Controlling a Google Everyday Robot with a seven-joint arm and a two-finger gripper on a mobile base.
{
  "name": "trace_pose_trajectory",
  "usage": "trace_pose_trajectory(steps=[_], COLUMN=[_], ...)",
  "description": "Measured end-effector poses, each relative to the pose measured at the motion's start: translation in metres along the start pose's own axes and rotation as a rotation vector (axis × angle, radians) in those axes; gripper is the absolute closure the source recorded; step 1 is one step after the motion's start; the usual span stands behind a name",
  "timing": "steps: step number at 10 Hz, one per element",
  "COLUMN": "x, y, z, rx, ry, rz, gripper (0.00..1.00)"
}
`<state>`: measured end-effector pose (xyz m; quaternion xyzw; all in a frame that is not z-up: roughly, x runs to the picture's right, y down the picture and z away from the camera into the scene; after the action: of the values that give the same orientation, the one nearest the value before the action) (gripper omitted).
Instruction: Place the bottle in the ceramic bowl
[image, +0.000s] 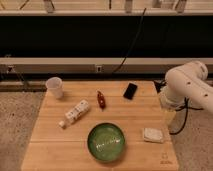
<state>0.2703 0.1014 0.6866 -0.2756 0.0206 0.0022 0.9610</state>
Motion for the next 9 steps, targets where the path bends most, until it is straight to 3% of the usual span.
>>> trace_pose_trajectory(steps=[3,7,9], x=[-0.044,-0.065,-0.101], y=[-0.013,-0.027,-0.037], z=[-0.002,-0.003,-0.003], rx=[0.022,0.047,0.060], ry=[0.019,0.032,0.034], rz=[-0.081,-0.156,-0.216], gripper=[0.20,0.20,0.20])
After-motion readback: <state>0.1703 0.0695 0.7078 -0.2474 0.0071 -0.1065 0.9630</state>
